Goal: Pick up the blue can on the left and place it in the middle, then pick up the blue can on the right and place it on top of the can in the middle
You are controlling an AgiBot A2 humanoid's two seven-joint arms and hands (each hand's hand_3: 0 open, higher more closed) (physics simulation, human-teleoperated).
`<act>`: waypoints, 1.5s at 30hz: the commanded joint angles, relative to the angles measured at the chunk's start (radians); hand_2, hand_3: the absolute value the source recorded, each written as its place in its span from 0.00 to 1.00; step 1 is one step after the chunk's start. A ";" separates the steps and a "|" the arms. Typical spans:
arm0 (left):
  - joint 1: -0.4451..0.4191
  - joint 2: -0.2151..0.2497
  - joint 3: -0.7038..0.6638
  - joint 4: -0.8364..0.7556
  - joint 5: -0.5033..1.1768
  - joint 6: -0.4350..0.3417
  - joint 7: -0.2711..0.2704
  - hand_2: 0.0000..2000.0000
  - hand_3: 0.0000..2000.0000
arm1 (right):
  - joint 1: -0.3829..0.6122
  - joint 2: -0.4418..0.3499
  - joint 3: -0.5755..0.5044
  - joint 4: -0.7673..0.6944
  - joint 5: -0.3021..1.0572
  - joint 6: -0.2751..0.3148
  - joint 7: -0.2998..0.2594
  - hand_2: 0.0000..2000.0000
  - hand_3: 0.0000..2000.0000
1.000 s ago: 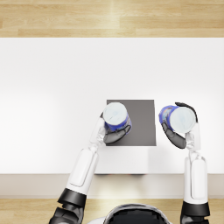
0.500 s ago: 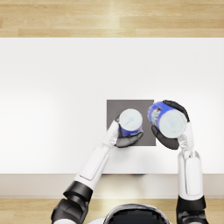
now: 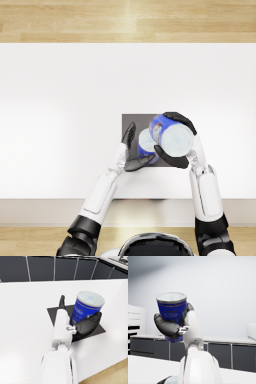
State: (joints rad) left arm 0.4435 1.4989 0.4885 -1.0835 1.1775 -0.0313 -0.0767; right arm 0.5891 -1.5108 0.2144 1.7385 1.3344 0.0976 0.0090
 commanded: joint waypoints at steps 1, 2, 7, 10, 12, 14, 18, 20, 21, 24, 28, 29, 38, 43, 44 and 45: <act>-0.173 -0.073 -0.188 -0.321 0.000 0.006 0.022 0.00 0.00 | 0.002 -0.003 0.045 -0.022 0.000 -0.001 0.000 1.00 0.76; -0.208 -0.083 -0.220 -0.362 0.000 0.012 0.038 0.00 0.00 | -0.002 -0.003 0.049 -0.029 0.000 0.002 0.000 1.00 0.76; -0.329 -0.111 -0.328 -0.529 -0.001 0.028 0.069 0.00 0.00 | -0.008 -0.011 0.083 -0.053 0.000 0.059 0.000 1.00 0.76; -0.340 -0.108 -0.341 -0.515 -0.001 0.030 0.074 0.00 0.00 | -0.009 -0.018 0.098 -0.065 0.000 -0.183 -0.092 1.00 0.76; -0.347 -0.107 -0.330 -0.517 -0.001 0.031 0.075 0.00 0.00 | -0.009 -0.022 0.102 -0.080 0.000 -0.282 -0.128 1.00 0.76; -0.349 -0.105 -0.312 -0.512 -0.001 0.031 0.076 0.00 0.00 | -0.023 -0.020 0.112 -0.075 0.000 -0.332 -0.149 1.00 0.76; -0.364 -0.103 -0.304 -0.525 -0.001 0.031 0.076 0.00 0.00 | -0.048 -0.015 0.145 -0.084 0.000 -0.370 -0.168 1.00 0.76; -0.368 -0.100 -0.312 -0.539 0.000 0.031 0.077 0.00 0.00 | -0.062 -0.012 0.151 -0.092 0.000 -0.377 -0.173 1.00 0.76; -0.365 -0.098 -0.318 -0.535 0.000 0.031 0.077 0.00 0.00 | -0.064 -0.013 0.159 -0.097 -0.001 -0.379 -0.174 1.00 0.76; -0.369 -0.094 -0.322 -0.543 0.000 0.031 0.077 0.00 0.00 | -0.066 -0.020 0.166 -0.137 -0.001 -0.380 -0.175 1.00 0.76; -0.370 -0.088 -0.328 -0.546 0.000 0.031 0.077 0.00 0.00 | -0.076 -0.023 0.168 -0.189 -0.001 -0.384 -0.177 1.00 0.76; -0.370 -0.086 -0.330 -0.546 -0.001 0.031 0.077 0.00 0.00 | -0.076 -0.025 0.166 -0.195 -0.001 -0.384 -0.177 1.00 0.76; -0.372 -0.073 -0.349 -0.572 -0.001 0.031 0.077 0.00 0.00 | -0.112 -0.025 0.192 -0.228 -0.001 -0.376 -0.185 1.00 0.76; -0.352 -0.060 -0.351 -0.605 -0.001 0.031 0.077 0.00 0.00 | -0.112 -0.035 0.169 -0.224 0.000 -0.372 -0.214 0.00 0.00; -0.348 -0.058 -0.351 -0.616 -0.001 0.031 0.077 0.00 0.00 | -0.114 -0.036 0.168 -0.217 0.000 -0.383 -0.217 0.00 0.00; -0.342 -0.055 -0.355 -0.633 -0.001 0.031 0.077 0.00 0.00 | -0.113 -0.038 0.162 -0.212 0.000 -0.389 -0.219 0.00 0.00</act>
State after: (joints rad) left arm 0.0822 1.4402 0.1377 -1.6822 1.1769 0.0000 0.0000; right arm 0.4626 -1.5438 0.3875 1.5122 1.3341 -0.2966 -0.2099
